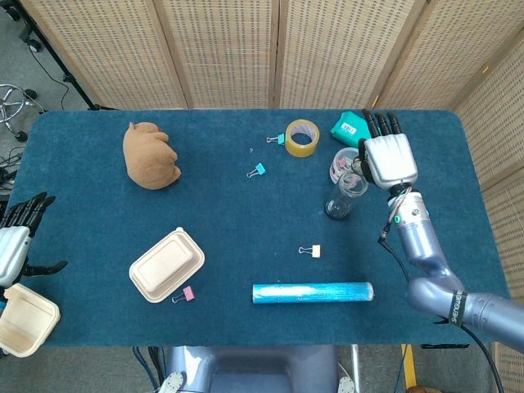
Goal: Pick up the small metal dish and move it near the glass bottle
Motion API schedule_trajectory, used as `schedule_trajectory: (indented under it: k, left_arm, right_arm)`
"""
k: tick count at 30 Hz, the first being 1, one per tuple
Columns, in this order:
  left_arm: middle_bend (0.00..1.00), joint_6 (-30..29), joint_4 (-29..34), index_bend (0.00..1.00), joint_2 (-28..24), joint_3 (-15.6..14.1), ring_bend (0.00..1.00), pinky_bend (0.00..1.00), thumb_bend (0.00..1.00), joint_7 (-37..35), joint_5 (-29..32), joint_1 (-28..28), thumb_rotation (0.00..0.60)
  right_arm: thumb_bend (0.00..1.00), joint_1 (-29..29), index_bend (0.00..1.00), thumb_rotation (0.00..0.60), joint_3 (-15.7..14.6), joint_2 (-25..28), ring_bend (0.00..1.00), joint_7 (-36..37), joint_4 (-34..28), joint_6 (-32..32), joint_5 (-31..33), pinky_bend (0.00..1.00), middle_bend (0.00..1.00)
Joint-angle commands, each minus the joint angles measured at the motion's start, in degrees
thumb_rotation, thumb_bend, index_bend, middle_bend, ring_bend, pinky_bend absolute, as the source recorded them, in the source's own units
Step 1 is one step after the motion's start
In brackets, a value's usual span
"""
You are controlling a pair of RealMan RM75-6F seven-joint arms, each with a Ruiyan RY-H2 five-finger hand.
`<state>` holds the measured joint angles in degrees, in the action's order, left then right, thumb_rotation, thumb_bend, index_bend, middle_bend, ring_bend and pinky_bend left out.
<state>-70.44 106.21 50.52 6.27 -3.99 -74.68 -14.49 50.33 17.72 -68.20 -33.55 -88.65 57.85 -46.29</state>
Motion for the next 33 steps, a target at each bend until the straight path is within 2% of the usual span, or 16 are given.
schedule_trajectory:
  k: [1,17,33]
  left_arm:
    - [0.0,-0.3,0.0,0.0,0.1,-0.1,0.0,0.0,0.0,0.3,-0.1,0.1,0.6]
    - [0.0,-0.5,-0.2,0.0,0.1,-0.2,0.0,0.0,0.0,0.3,-0.2,0.1,0.6]
    - [0.0,-0.3,0.0,0.0,0.4,-0.4,0.0,0.0,0.0,1.0,0.1,-0.1,0.6]
  right_arm:
    - [0.63,-0.5,0.66,0.6,-0.6,0.8,0.0,0.2,-0.8,0.3,0.0,0.0,0.0]
    - [0.64,-2.2,0.67,0.6,-2.8,-0.7,0.0,3.0,0.5,0.5,-1.5,0.0,0.0]
    - [0.64,-2.2,0.68,0.6,-2.9,-1.5,0.0,3.2,-0.4,1.5,-2.7,0.0,0.0]
